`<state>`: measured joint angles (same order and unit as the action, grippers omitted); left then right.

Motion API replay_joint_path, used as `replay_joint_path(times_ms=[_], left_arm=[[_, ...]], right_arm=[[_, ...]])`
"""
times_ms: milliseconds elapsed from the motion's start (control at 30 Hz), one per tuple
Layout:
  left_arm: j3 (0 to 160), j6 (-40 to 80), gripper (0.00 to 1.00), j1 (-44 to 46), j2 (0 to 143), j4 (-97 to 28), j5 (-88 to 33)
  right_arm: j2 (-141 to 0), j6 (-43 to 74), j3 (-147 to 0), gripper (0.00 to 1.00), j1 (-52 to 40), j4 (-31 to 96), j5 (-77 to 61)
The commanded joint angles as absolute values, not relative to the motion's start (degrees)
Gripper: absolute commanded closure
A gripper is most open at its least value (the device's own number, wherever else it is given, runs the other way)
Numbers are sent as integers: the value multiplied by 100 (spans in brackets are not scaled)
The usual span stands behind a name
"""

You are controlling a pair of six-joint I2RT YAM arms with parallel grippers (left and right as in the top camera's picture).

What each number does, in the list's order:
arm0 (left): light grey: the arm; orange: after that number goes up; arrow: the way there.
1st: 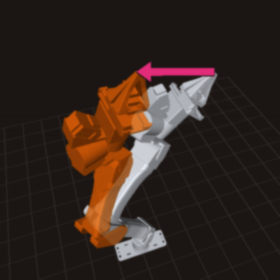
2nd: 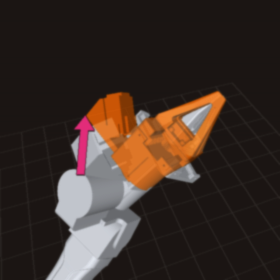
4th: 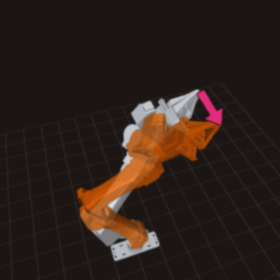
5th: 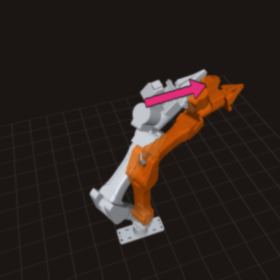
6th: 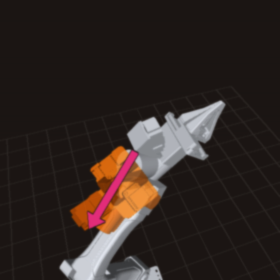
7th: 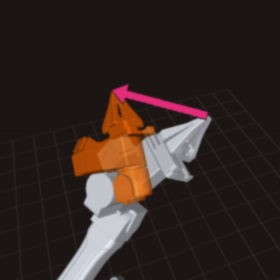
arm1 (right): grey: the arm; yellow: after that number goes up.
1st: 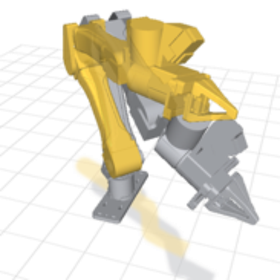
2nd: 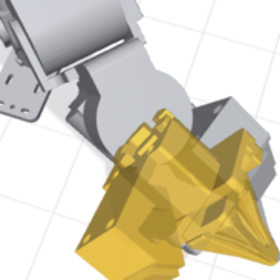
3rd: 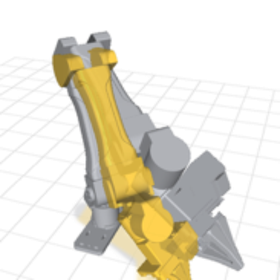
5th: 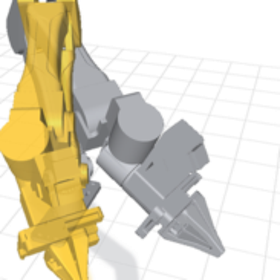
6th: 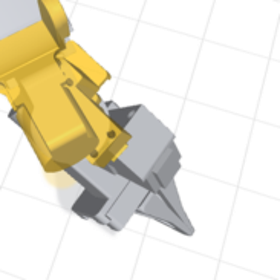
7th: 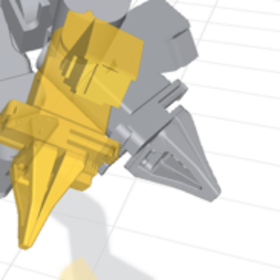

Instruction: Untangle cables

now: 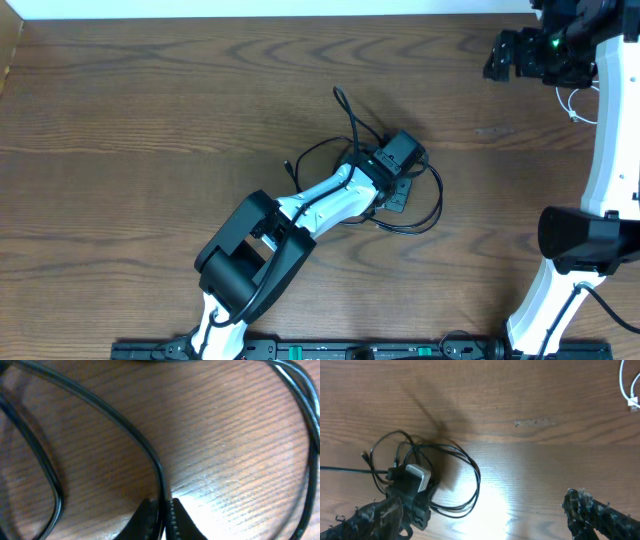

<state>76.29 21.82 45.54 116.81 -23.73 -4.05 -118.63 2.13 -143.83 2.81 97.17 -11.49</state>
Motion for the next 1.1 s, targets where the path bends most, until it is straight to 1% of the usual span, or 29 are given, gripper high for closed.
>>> replay_joint_path(times_ms=[0, 200, 367, 400, 533, 567, 667, 833, 967, 1067], left_arm=[[7601, 2171, 93, 4539, 11730, -2458, -336], [7946, 1957, 93, 4449, 10766, -3328, -338], [7953, 1772, 93, 4226, 9236, -3972, -331], [7953, 1761, 93, 4099, 8794, -4139, -202], [7953, 1761, 93, 3627, 7760, -4405, 419], [7953, 1763, 93, 3277, 7244, -4401, 847], [7953, 1763, 93, 2818, 6757, -4348, 1339], [7953, 1765, 93, 2123, 6326, -4257, 1356], [7953, 1765, 92, 1826, 6171, -4185, 1354], [7953, 1763, 93, 1723, 6060, -4097, 1264]], right_arm=[[-11701, 165, -14271, 1, 252, 9730, -1107], [-11701, 165, -14269, 1, 246, 9717, -1107], [-11701, 165, -14269, 1, 224, 9657, -1109], [-11703, 165, -14267, 1, 193, 9638, -1109], [-11703, 165, -14267, 1, 82, 9592, -1107], [-11703, 165, -14267, 1, -12, 9561, -1109], [-11705, 165, -14206, 1, -213, 9515, -1109], [-11712, 165, -13753, 1, -652, 9260, -1109], [-11714, 121, -13231, 1, -991, 8908, -1291], [-11714, -283, -12750, 1, -1293, 8488, -1723]])
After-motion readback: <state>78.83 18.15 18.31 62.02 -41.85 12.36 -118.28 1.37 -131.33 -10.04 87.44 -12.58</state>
